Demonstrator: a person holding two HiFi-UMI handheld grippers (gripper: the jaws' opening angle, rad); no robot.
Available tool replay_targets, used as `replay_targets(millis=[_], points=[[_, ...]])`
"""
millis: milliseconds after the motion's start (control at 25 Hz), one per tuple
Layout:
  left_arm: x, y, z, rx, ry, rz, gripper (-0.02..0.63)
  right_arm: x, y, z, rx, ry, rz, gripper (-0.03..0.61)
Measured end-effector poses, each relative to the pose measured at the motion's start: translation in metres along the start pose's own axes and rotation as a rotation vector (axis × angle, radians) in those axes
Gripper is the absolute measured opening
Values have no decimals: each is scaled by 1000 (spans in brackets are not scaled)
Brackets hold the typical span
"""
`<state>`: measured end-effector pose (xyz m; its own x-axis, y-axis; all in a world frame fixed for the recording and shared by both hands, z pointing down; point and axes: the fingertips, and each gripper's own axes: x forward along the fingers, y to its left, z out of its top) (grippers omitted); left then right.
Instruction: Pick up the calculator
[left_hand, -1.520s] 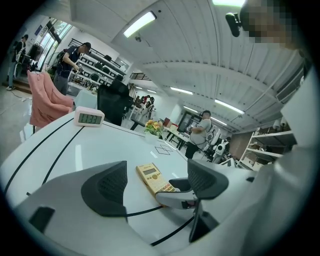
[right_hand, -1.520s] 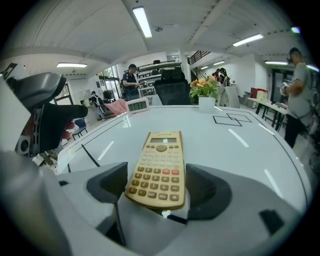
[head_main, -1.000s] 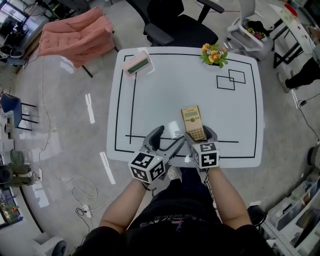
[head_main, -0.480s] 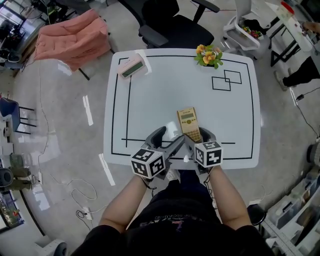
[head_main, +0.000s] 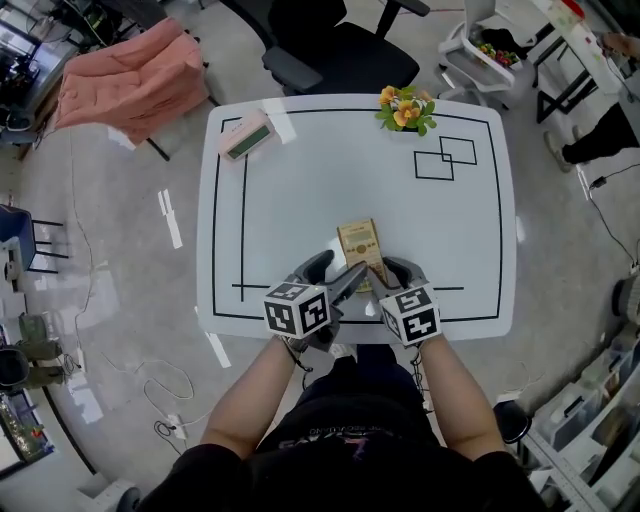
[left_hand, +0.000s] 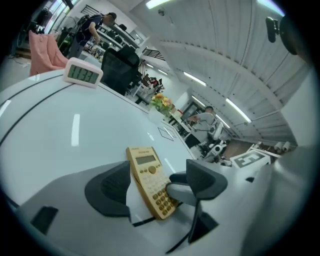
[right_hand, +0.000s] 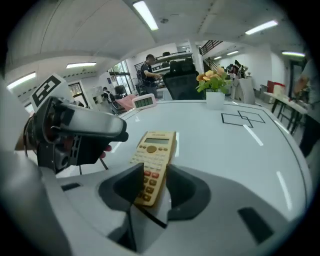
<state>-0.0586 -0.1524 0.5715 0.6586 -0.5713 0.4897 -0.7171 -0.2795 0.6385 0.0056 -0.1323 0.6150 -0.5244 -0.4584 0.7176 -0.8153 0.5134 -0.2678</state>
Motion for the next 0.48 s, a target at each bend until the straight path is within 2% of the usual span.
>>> replay_targets(millis=[80,160,280,360,480], points=[[-3,11,6,-17,-22,31,350,2,1,4,64,-16,19,141],[-3,15,6,1,-4,32,350,1,-2,5,119,-46,26,170],[-3,14,11,41,-6,31,350,2,2,5,92,-61,37,228],[-4,14,15,36,-25,28,350,5,9,6,92,-58,55,275],[-5,14,17,34,-36,26,350,8,20,6,77,-42,53,310]])
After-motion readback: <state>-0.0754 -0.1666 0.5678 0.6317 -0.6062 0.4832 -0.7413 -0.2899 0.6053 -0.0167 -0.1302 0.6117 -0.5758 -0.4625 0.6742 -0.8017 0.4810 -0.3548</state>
